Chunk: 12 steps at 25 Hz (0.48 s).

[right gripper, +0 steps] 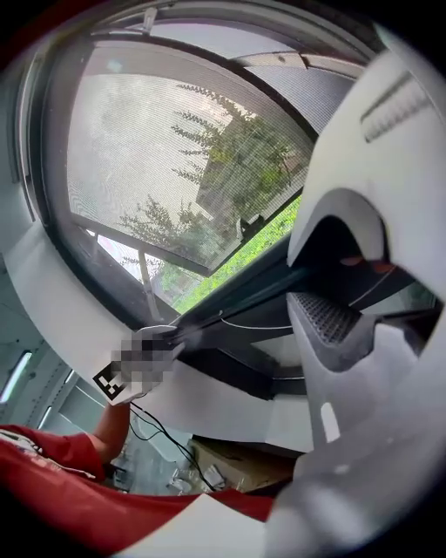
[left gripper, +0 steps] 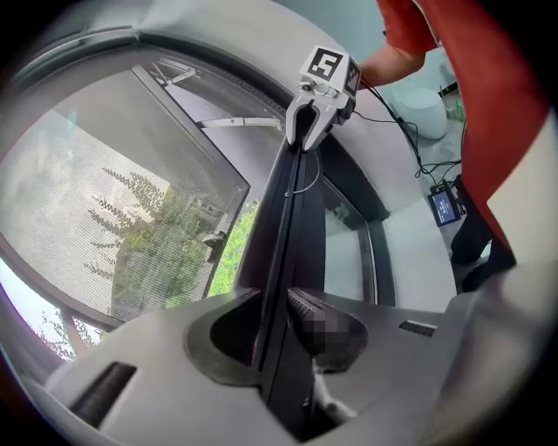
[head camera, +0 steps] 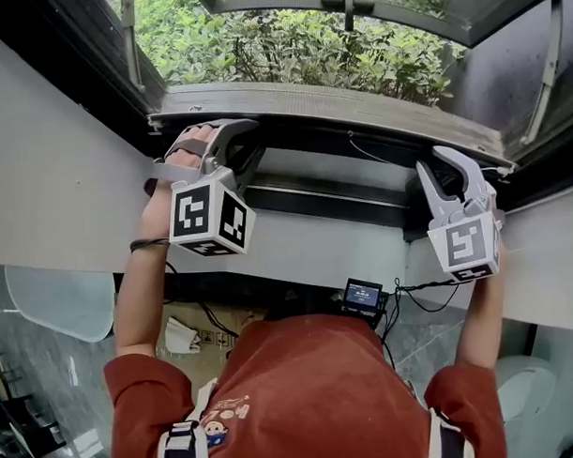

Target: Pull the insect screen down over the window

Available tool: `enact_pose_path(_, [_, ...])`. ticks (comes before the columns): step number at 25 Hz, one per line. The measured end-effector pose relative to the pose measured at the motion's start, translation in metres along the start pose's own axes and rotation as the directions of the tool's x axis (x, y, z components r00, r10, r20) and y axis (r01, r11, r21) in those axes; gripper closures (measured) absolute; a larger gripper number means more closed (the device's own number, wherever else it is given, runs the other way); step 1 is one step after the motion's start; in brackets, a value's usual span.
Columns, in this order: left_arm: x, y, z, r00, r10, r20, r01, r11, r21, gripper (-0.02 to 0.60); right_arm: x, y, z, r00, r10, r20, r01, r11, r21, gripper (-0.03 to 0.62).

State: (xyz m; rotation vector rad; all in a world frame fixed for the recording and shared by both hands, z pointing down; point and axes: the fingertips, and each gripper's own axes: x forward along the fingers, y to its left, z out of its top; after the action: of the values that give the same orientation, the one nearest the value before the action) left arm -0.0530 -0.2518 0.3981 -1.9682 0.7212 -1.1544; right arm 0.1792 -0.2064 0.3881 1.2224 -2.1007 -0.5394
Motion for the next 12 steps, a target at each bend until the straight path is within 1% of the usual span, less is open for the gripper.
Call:
enact_pose_path(3, [-0.004,0.003,0.004,0.999,0.030,0.037,-0.027,0.998,-0.060,0.486,-0.002,0.002,0.007,0.999,-0.004,0.038,0.003,0.999,0.039,0.496])
enact_pose_path(6, [-0.010,0.009,0.009,0.993,0.084,0.084,-0.069,0.984,-0.163,0.486,-0.005,0.006,0.012,0.998,-0.012,0.066,0.006,0.997,0.083,0.496])
enact_pose_path(9, [-0.017,0.013,0.012,0.979,0.151,0.134,-0.107,0.952,-0.287,0.486,-0.009,0.009,0.016,0.995,-0.035,0.096,0.021,0.989,0.143,0.496])
enact_pose_path(12, [-0.026,0.015,0.014,0.957,0.227,0.180,-0.139,0.905,-0.402,0.486,-0.013,0.013,0.019,0.991,-0.064,0.120,0.040,0.981,0.191,0.496])
